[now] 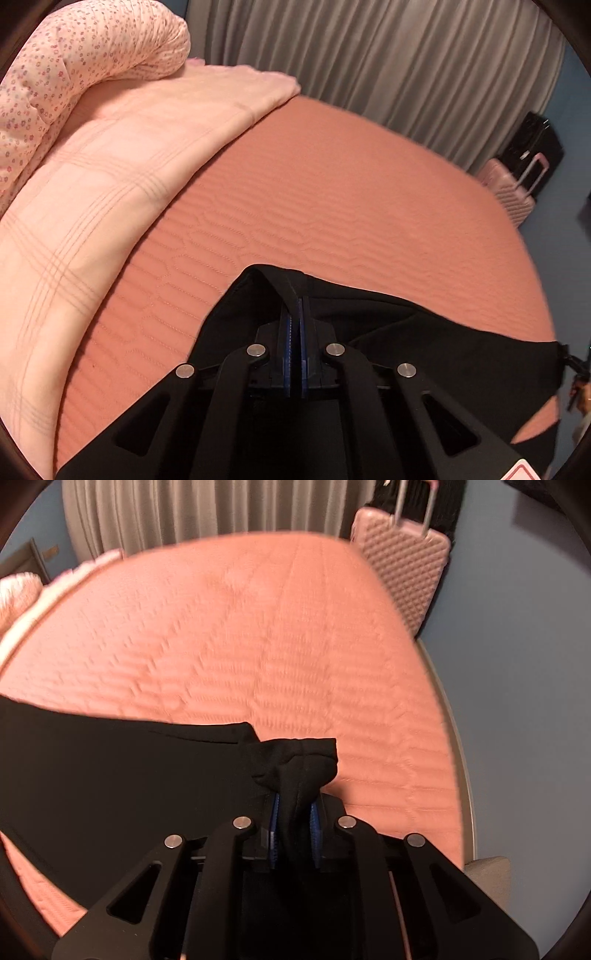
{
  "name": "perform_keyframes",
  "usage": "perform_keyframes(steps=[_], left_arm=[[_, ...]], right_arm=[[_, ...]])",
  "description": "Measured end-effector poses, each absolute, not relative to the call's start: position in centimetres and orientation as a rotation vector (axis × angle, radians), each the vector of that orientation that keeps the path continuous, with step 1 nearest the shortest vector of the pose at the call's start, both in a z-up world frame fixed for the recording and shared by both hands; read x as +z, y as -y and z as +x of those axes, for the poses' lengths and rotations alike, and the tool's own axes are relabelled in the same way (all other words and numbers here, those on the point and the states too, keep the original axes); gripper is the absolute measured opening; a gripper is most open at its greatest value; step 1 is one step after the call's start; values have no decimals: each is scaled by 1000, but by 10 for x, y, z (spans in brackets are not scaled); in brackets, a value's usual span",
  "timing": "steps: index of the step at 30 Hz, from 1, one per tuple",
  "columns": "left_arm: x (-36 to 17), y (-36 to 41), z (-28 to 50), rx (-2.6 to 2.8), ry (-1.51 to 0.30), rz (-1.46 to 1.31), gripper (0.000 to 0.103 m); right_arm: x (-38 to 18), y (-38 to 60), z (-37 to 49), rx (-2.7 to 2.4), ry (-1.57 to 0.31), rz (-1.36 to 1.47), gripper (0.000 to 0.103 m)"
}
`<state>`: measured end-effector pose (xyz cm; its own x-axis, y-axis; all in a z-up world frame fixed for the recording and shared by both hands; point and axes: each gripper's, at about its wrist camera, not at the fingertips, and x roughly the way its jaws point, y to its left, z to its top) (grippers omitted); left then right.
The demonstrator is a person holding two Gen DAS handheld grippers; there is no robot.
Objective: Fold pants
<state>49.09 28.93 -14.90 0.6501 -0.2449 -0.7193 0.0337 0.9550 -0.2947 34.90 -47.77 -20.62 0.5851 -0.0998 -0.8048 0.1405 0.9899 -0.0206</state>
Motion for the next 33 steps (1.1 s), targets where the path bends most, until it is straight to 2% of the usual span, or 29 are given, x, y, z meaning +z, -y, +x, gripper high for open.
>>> perform_keyframes(steps=[6,12,16,20,23,25,26,27,33], left_arm=[[-81,-294,403,-282,-718,-321,2],[-45,-299,284,-356,-720,-248,3],[-66,-320,218,-343,-800,-191,4],[-128,-341,185,-262,-937,-193,5],[-189,-346,171,-175,-1074,-167,6],[-215,-353,161,-114,-1125,-178,6],[-221,-357,156,-97,-1130,-191,6],[-223,-363,150,-51,-1131,-188,5],[-180,-404,126,121,-1069,-176,4]], right_arm=[[-129,477,276,-37,-765,61,11],[-76,473,162,54,-669,33,11],[-98,481,100,42,-748,30,11],[-159,481,63,13,-904,29,13],[-207,482,43,-65,-1025,20,23],[-218,486,29,-103,-1056,35,25],[-218,488,21,-119,-1057,48,33],[-214,491,11,-145,-1053,61,38],[-173,506,-39,-202,-955,129,41]])
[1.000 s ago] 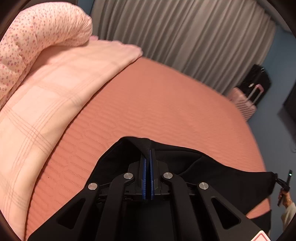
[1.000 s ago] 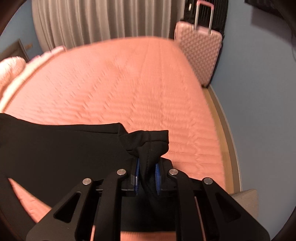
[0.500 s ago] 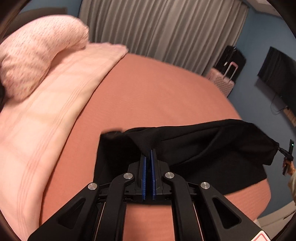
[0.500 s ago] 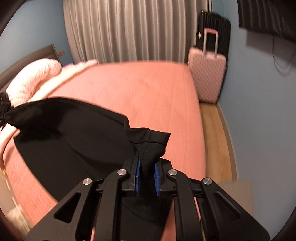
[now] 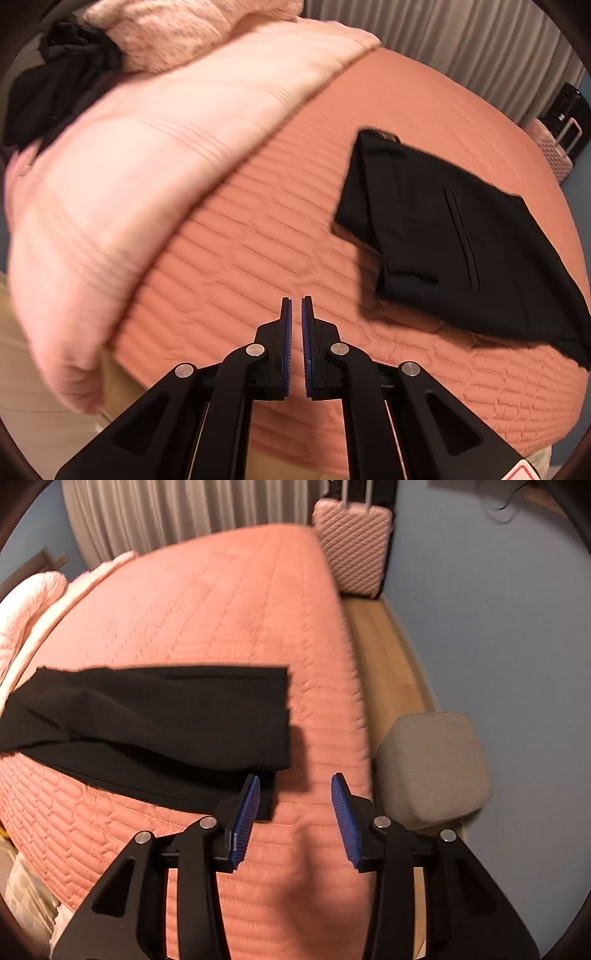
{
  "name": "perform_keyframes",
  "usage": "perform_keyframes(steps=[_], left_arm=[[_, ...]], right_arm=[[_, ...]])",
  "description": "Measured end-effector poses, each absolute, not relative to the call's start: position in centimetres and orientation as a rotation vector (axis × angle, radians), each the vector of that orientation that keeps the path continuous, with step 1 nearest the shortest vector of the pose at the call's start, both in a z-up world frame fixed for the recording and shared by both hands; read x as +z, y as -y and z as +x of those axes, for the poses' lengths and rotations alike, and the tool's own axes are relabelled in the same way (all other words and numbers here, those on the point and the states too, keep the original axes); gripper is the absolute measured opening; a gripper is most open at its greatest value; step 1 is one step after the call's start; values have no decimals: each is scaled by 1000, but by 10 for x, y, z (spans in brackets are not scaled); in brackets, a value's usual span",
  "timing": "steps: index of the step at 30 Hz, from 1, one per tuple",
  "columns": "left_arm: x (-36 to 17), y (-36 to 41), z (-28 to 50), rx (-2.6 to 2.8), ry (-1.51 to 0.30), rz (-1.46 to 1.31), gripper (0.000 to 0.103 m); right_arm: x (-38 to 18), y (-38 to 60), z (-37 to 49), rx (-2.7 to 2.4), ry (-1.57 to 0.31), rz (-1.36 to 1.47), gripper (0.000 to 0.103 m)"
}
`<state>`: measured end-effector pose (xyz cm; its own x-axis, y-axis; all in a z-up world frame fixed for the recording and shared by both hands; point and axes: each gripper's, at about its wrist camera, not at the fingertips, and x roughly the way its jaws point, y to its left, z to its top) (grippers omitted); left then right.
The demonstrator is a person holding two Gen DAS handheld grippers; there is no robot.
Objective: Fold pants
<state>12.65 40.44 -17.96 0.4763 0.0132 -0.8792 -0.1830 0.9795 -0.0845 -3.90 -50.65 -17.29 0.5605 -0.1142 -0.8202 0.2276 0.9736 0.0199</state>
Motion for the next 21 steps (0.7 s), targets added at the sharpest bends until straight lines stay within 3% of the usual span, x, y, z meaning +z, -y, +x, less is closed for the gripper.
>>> perform_keyframes(steps=[2,4,6,8,14,21], left_arm=[[-153,-383,125,145,-1029,-76,4],[-129,-339,131,60,-987,-2,7],[-120,-283,134,-51,-945,46,18],[-126,-231,136,-122,-918,48,41],[-195,-140,125,-261,-1051,-42,41],[-217,-199,103,-190,-1068,-278,41]], right_arm=[[-161,505,-42,-221,-928,171,57],[-155,491,-37,-203,-905,185,58],[-155,470,-32,-178,-900,209,58],[-157,439,-24,-115,-892,239,59],[-175,255,17,238,-911,148,59],[-195,94,40,504,-937,-86,57]])
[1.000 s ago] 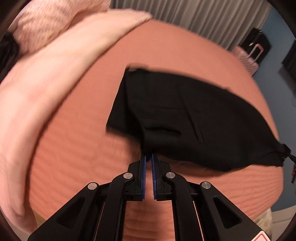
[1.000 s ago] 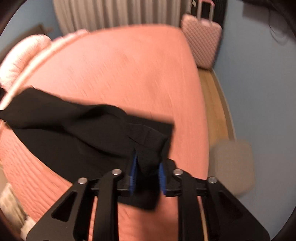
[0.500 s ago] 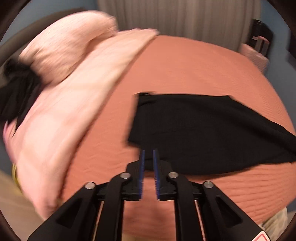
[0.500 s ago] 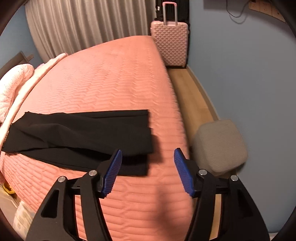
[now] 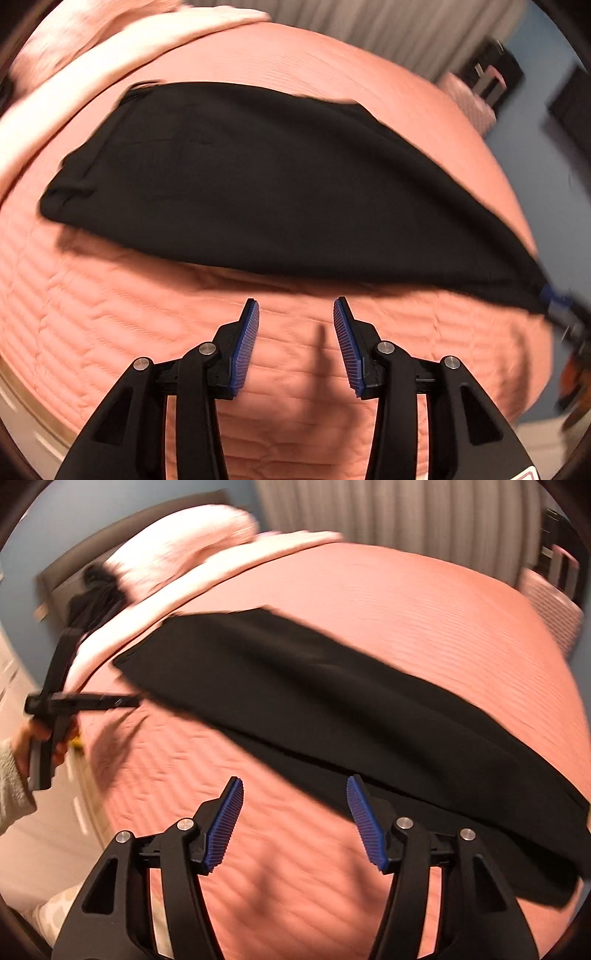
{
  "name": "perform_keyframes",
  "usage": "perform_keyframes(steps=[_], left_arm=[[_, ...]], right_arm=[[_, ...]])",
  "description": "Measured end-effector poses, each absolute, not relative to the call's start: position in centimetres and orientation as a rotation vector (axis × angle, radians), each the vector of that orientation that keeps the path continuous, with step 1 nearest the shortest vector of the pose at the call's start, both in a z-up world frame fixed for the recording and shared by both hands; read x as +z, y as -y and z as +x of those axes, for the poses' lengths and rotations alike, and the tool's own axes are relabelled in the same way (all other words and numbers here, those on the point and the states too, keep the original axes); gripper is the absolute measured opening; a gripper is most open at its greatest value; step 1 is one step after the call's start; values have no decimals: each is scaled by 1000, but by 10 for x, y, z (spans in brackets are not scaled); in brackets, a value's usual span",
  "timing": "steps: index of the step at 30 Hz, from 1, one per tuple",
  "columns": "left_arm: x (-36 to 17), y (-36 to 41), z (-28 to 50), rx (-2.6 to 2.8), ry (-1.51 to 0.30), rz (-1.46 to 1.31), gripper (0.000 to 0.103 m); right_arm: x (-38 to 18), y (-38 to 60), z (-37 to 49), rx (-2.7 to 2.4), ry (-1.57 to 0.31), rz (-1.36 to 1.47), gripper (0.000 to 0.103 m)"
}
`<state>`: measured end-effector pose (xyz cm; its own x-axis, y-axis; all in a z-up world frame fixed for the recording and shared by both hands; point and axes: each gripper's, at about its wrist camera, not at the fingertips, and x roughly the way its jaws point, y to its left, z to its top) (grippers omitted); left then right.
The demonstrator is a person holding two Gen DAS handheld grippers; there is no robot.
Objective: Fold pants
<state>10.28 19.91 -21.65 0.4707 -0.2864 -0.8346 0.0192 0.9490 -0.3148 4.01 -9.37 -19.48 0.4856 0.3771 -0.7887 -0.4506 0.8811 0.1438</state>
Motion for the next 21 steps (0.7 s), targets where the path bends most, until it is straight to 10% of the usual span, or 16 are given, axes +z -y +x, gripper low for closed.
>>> perform_keyframes(steps=[9,15,21], left_arm=[[-214,-321,126,-55,-943,-568,41],[-218,-342,149,-24,-1010,-549,10],[-218,-349,130,-33,-1029,-505,45]], right_arm=[[-196,70,35,476,-980,-107,57],[-192,76,35,408,-987,-113,57],[-187,84,29,375,-974,-105,58]])
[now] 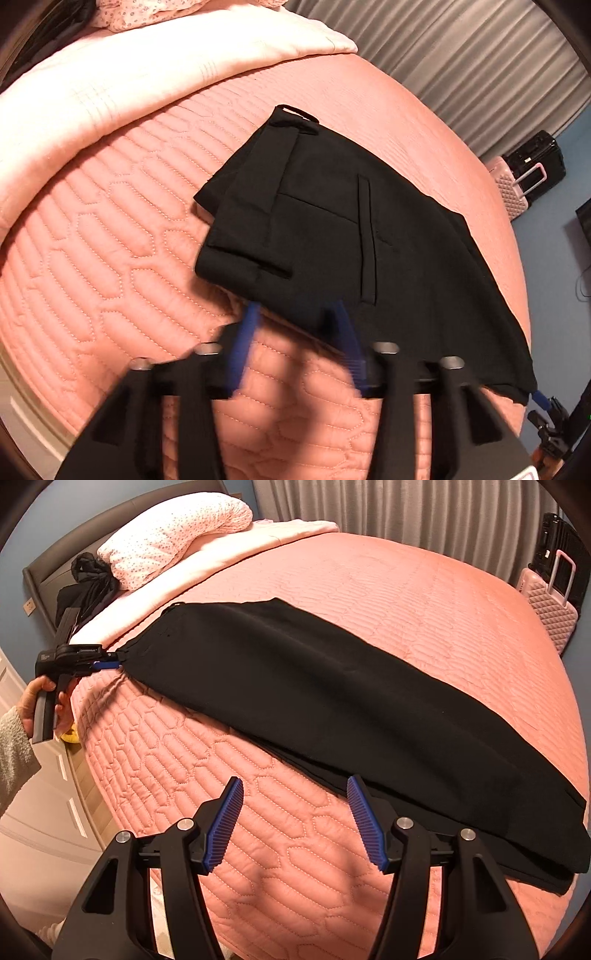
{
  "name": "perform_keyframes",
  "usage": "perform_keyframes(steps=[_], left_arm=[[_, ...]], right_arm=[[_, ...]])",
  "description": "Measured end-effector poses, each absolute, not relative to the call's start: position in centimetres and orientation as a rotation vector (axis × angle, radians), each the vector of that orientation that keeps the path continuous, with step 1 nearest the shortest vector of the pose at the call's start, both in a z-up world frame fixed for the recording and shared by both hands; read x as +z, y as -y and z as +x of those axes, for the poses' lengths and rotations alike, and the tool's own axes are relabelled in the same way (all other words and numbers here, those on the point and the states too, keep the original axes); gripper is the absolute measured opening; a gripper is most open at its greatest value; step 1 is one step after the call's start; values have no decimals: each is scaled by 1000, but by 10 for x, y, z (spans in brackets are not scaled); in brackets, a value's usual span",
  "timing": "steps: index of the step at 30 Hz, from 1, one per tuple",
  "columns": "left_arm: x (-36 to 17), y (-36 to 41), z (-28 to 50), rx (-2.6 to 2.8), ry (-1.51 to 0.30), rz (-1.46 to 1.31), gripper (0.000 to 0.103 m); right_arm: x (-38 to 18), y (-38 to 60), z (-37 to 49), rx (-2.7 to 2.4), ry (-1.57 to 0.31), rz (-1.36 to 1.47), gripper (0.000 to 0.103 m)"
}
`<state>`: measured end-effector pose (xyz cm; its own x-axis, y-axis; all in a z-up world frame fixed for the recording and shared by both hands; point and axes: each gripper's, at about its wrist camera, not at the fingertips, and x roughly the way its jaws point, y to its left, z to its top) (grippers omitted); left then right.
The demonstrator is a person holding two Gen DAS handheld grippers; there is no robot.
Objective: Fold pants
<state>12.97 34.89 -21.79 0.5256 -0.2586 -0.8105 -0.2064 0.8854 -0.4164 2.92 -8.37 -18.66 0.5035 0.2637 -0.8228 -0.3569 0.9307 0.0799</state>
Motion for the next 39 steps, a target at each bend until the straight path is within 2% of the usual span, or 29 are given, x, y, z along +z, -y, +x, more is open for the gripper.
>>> perform_keyframes(steps=[2,3,4,11,15,17,18,19,20,21,23,27,31,33,34,36,38,39], left_arm=[[-223,-356,133,-9,-1028,-536,42],[-225,-356,144,11,-1028,-531,33],[-225,-358,147,37,-1027,-507,12],[-196,-370,181,66,-943,-380,7],[-220,-370,190,145,-1037,-332,15],[-209,-361,176,166,-999,-304,21],[-202,-356,165,181,-985,-299,26],[-195,-349,151,216,-978,-291,40],[-190,-345,141,237,-972,-280,45],[-183,-334,125,268,-957,-247,45],[-172,-309,100,342,-954,-167,45],[-147,-224,62,327,-896,58,46],[-130,-127,49,160,-853,80,63],[-130,-80,46,59,-869,19,66],[-131,-64,46,24,-882,-3,66],[-136,-25,44,-54,-912,-38,66],[-138,3,41,-105,-923,-39,66],[-137,15,41,-122,-927,-27,66]], right_arm=[[-186,85,27,367,-978,-106,58],[-187,86,26,362,-981,-110,58],[-187,86,25,360,-984,-112,58],[-181,109,16,310,-963,-63,57],[-195,148,10,231,-1008,-15,58],[-194,185,2,157,-1011,-8,58],[-191,206,-2,120,-1002,1,58],[-187,228,-6,85,-998,19,58],[-184,254,-9,47,-995,40,59],[-179,295,-14,-34,-987,61,61],[-177,346,-17,-120,-995,94,71],[-185,459,-11,-198,-1010,258,72],[-209,517,3,-130,-1049,411,72],[-219,526,10,-60,-1052,478,72],[-222,522,16,-18,-1055,496,70],[-236,521,26,49,-1090,531,49],[-244,515,36,48,-1121,515,8],[-233,507,40,19,-1095,425,6]])
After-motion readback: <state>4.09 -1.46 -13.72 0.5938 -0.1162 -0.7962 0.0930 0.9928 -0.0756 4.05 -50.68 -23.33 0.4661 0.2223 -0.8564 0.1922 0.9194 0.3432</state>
